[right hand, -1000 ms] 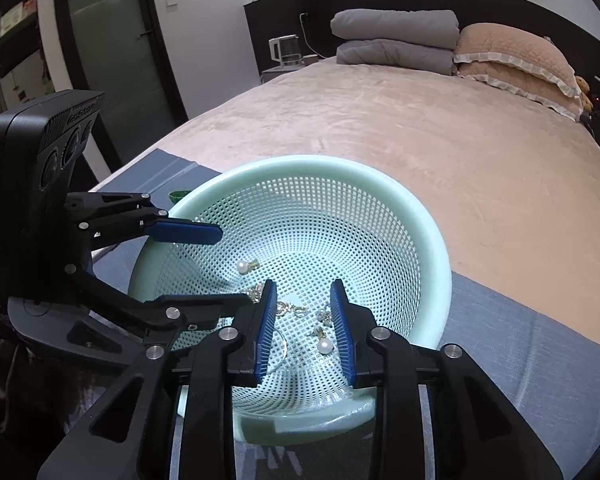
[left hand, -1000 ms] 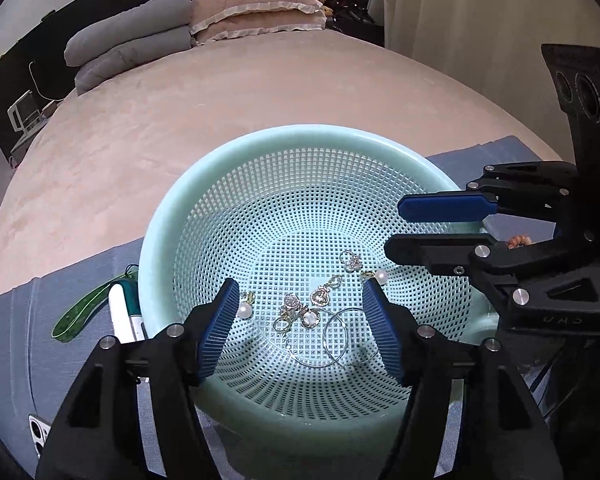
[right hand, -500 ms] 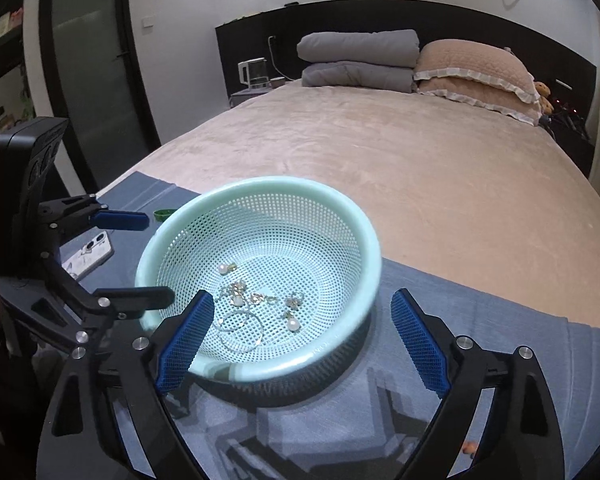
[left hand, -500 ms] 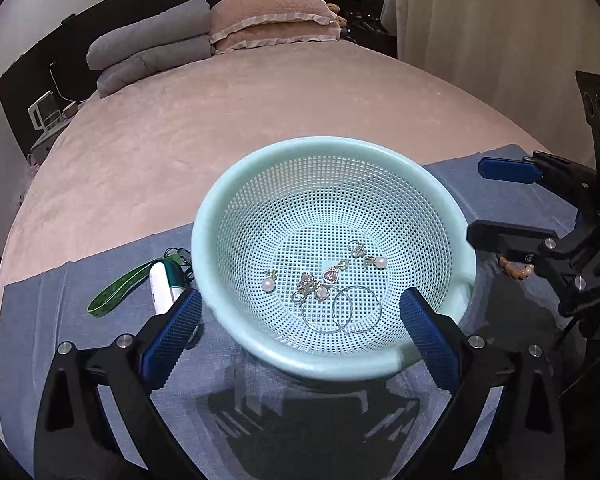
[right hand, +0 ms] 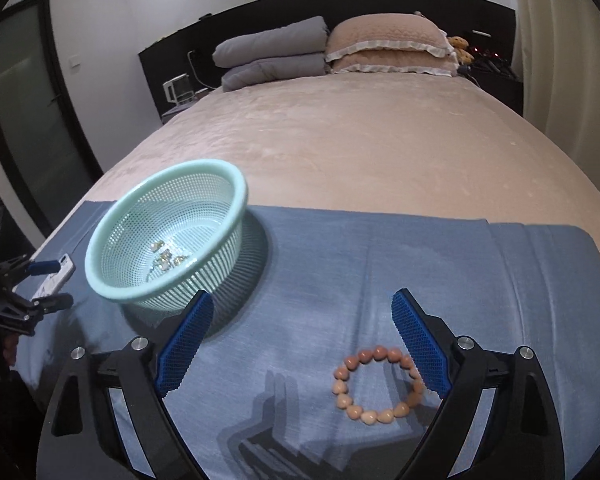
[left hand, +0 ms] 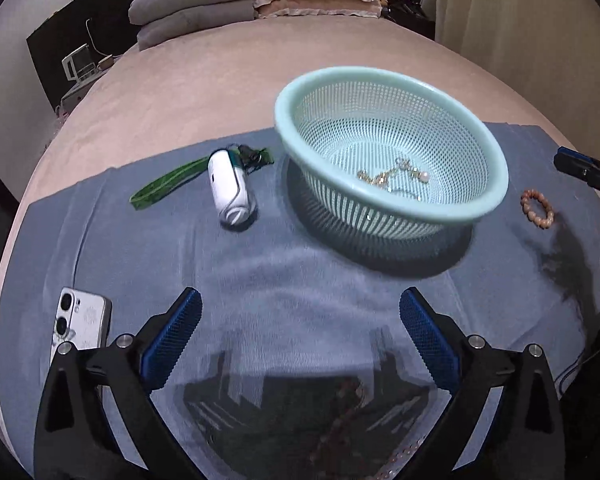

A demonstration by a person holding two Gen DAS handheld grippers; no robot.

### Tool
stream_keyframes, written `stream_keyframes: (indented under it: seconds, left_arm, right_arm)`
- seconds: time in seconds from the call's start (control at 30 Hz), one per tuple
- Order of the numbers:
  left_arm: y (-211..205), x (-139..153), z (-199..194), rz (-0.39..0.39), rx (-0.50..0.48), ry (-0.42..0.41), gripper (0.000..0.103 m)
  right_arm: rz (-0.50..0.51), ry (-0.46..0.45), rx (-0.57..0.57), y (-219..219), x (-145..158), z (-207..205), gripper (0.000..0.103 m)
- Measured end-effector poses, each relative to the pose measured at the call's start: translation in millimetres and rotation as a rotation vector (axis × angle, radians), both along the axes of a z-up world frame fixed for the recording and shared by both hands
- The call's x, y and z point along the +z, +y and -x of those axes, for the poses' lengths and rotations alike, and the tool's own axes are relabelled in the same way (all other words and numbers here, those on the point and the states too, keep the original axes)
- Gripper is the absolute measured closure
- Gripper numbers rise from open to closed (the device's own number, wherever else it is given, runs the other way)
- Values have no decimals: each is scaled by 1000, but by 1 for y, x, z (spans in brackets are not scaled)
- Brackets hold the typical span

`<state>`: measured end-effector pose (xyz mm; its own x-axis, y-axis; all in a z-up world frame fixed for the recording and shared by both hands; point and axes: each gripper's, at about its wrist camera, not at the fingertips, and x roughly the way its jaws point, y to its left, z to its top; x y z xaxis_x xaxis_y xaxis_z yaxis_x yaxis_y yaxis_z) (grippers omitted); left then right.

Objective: Organize jewelry
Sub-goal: 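Withdraw the right gripper to the peach bead bracelet, then close the right gripper on the bracelet while the left gripper grasps the pink necklace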

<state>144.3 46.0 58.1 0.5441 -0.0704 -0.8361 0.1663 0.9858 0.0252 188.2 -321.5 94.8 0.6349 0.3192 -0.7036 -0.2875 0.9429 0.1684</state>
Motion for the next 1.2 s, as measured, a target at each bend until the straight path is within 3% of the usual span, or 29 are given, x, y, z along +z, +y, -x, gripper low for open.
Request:
stream_keyframes:
  seconds: [0.33,0.53,0.6,0.67,0.77,0.83,0.93,1.0,1.13,1.17,1.2]
  left_arm:
    - [-6,-35,50,-54,-49,55,6]
    - [2,-45,65,-26,-37,69,8]
    - [3,-50,67,-12,-31,79,15]
    - [3,-52,70,-20,-21,64,16]
    - [-2,-52,75,-29,-24,55,22]
    - [-6,-52,77,-55,-26,49,24]
    - [-10,-51,81,-57,-21,39,32]
    - [-14,-50,85,-55,-32,34,40]
    - [-23,-49,92,-59,-75,20,76]
    - [-24,-49,94,-52,-80,22,91]
    - [-24,-49,94,-43,-79,20,92]
  right_arm:
    - [31,60,-93,-22,-37,11,17]
    - [15,104,-175,-38,-52,11,17]
    - [27,126,-200,-41,-61,9,24]
    - [36,161,-212,-42,-72,8,45]
    - [121,139,-224,-38,-78,10,57]
    - [138,133,-215,-36,-79,10,79]
    - [146,127,-204,-33,-78,11,91]
    - [128,124,-200,-34,-78,13,91]
    - [74,132,-185,-38,-76,18,92]
    - [50,138,-182,-40,-76,19,92]
    - [31,140,-179,-41,-75,20,92]
